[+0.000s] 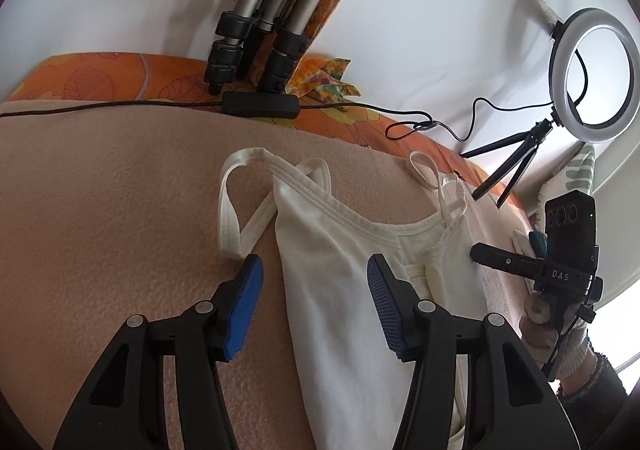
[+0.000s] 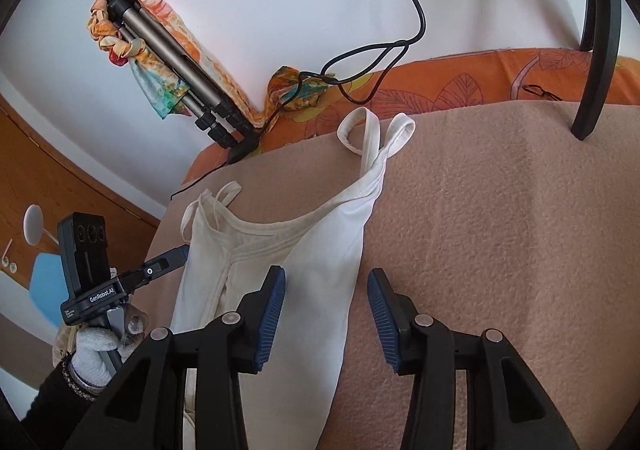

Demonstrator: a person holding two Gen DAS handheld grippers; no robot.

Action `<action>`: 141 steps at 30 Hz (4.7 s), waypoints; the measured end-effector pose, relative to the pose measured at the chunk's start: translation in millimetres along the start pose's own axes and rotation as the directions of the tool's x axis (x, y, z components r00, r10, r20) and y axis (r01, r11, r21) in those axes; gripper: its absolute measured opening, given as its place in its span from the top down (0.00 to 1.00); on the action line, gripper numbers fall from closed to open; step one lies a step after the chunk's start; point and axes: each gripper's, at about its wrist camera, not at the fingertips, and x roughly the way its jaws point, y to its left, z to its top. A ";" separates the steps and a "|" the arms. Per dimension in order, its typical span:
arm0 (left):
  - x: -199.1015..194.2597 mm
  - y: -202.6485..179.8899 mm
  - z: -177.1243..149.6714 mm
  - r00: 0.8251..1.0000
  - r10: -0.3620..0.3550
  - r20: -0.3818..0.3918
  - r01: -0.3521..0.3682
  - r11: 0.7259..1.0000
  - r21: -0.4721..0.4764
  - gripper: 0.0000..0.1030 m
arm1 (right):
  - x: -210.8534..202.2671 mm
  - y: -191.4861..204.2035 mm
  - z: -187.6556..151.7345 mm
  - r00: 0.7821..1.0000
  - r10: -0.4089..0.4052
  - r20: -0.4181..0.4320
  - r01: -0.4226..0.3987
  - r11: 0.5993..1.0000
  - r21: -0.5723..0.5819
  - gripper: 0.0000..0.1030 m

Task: Fold small clothes
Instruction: 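Close the right tool on the straps while the left tool grips the other strap, then lift the strap end with both tools and fold it toward the folded hem, then open both tools and move them to the edge of the folded camisole bundle, then close the left tool on the bundle's strap edge while the right tool grips its other end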

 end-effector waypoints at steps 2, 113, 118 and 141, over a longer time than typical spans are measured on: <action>5.1 1.8 3.3 1.000 -0.002 0.006 0.002 1.000 -0.007 0.50 | 2.5 -1.0 2.4 1.000 -0.009 -0.002 0.009 1.000 -0.014 0.84; -96.4 -98.8 -181.7 0.959 0.095 -0.269 0.025 0.912 0.410 0.90 | -85.7 124.6 -214.8 0.957 -0.238 -0.164 0.142 0.882 -0.450 0.77; -124.6 -79.0 -202.6 0.965 0.101 -0.242 0.000 0.922 0.386 0.90 | -102.0 110.6 -229.2 0.945 -0.273 -0.179 0.168 0.878 -0.449 0.76; -116.8 -68.2 -198.3 0.978 0.112 -0.174 -0.061 0.960 0.274 0.67 | -73.8 30.3 -130.1 0.999 0.036 -0.029 -0.031 0.986 0.165 0.65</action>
